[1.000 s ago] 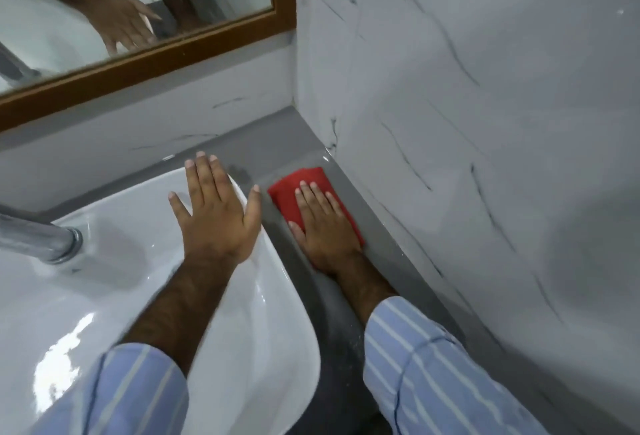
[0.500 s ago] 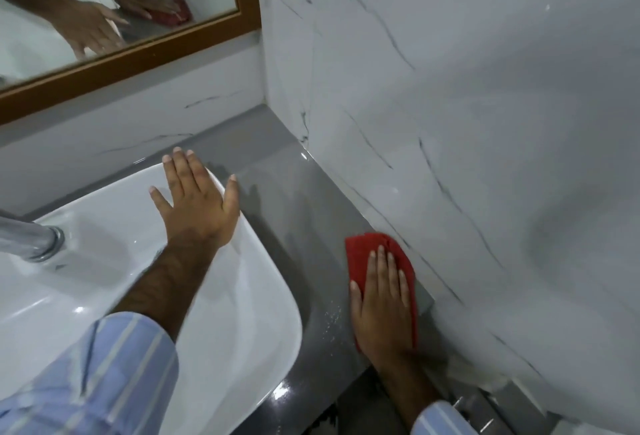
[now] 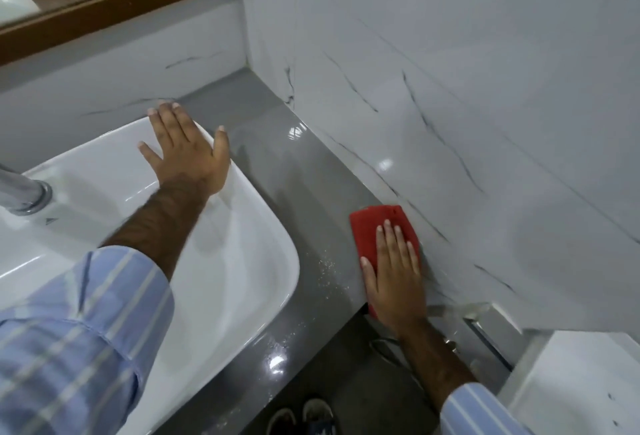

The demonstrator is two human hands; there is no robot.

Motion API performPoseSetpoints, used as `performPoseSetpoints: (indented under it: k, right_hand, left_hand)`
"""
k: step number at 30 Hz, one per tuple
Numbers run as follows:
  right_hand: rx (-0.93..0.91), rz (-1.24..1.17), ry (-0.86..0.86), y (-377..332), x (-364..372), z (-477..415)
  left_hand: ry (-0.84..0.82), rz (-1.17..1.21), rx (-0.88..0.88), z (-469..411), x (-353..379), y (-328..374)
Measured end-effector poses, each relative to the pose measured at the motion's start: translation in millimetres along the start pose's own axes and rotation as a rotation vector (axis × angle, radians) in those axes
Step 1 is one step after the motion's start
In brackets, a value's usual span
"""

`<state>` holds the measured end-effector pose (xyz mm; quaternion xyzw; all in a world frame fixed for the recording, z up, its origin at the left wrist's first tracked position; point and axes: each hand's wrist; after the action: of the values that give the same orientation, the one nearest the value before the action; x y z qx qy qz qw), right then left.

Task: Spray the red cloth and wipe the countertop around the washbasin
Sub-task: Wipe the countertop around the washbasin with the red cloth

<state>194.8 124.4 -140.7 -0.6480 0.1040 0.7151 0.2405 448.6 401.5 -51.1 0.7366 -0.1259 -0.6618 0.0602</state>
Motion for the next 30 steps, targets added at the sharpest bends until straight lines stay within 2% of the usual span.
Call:
performPoseSetpoints:
  k: [3, 6, 9, 11, 14, 19, 23, 27, 30]
  right_hand:
    - [0.013, 0.040, 0.026, -20.0, 3.9, -5.1]
    - [-0.150, 0.096, 0.017, -47.7, 6.8, -26.0]
    - [-0.368, 0.147, 0.012, -64.8, 5.9, -45.0]
    - [-0.434, 0.165, -0.009, -65.2, 4.5, -48.7]
    - [-0.394, 0.137, -0.055, -52.1, 4.7, -24.7]
    - [-0.420, 0.042, -0.064, -28.1, 14.4, 52.0]
    - [-0.457, 0.048, -0.045, -29.3, 10.5, 19.0]
    - [-0.310, 0.008, 0.017, -39.3, 12.0, -5.1]
    - [-0.215, -0.045, 0.068, -61.6, 25.5, 31.9]
  left_hand:
    - [-0.057, 0.022, 0.006, 0.5, -13.7, 2.1]
    - [-0.168, 0.122, 0.017, 26.6, -36.4, 6.5]
    - [-0.336, 0.257, 0.064, 121.1, -41.7, 16.0]
    - [-0.462, 0.295, 0.098, 194.3, -44.2, 13.5]
    - [-0.408, 0.428, -0.098, 242.6, -57.8, -3.1]
    - [-0.399, 0.261, -0.018, 273.9, -83.9, -39.1]
    - [-0.330, 0.215, -0.084, 309.5, -107.8, -99.6]
    - [-0.229, 0.136, -0.135, 342.6, -126.9, -159.5]
    - [-0.214, 0.077, -0.165, 359.3, -137.5, -176.9]
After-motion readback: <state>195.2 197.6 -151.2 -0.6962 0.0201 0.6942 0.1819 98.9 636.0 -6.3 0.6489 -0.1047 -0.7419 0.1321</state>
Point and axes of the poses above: each hand's wrist, its own z-axis away from the middle knuckle, its own x-axis out of the palm, y = z × x, and after that the axes turned 12 degrees about x, right-handed
